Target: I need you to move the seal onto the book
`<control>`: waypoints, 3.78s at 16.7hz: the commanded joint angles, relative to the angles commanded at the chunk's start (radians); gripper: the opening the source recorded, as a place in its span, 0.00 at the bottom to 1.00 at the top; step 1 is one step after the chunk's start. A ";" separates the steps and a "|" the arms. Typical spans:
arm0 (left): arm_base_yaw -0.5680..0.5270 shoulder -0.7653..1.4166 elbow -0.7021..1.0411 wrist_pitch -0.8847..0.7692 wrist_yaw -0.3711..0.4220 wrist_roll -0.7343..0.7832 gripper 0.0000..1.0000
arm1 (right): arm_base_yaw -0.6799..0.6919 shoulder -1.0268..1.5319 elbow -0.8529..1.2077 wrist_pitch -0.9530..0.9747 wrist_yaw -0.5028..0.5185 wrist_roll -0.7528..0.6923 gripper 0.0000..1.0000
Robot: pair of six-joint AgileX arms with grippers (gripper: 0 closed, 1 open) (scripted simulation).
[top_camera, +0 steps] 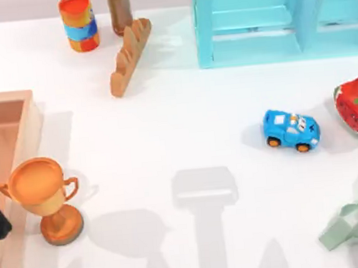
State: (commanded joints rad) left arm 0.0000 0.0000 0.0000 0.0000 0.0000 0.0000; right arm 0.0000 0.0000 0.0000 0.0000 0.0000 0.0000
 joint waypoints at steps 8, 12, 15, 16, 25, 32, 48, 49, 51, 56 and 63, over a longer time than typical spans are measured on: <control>0.000 0.000 0.000 0.000 0.000 0.000 1.00 | -0.047 0.214 0.098 0.131 -0.040 -0.004 1.00; 0.000 0.000 0.000 0.000 0.000 0.000 1.00 | -0.111 0.555 0.231 0.310 -0.095 -0.009 1.00; 0.000 0.000 0.000 0.000 0.000 0.000 1.00 | -0.168 0.894 0.349 0.468 -0.142 -0.013 1.00; 0.000 0.000 0.000 0.000 0.000 0.000 1.00 | -0.188 1.006 0.390 0.522 -0.159 -0.014 1.00; 0.000 0.000 0.000 0.000 0.000 0.000 1.00 | -0.346 1.832 0.737 0.979 -0.291 -0.023 1.00; 0.000 0.000 0.000 0.000 0.000 0.000 1.00 | -0.408 2.149 0.879 1.165 -0.345 -0.022 1.00; 0.000 0.000 0.000 0.000 0.000 0.000 1.00 | -0.356 2.353 1.245 1.009 -0.291 -0.017 1.00; 0.000 0.000 0.000 0.000 0.000 0.000 1.00 | -0.349 2.376 1.287 0.989 -0.284 -0.017 1.00; 0.000 0.000 0.000 0.000 0.000 0.000 1.00 | -0.339 2.405 1.342 0.962 -0.273 -0.016 1.00; 0.000 0.000 0.000 0.000 0.000 0.000 1.00 | -0.337 2.412 1.355 0.954 -0.271 -0.016 1.00; 0.000 0.000 0.000 0.000 0.000 0.000 1.00 | -0.337 2.412 1.355 0.954 -0.271 -0.016 0.47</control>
State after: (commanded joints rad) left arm 0.0000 0.0000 0.0000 0.0000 0.0000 0.0000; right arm -0.3367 2.4125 1.3546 0.9545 -0.2706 -0.0162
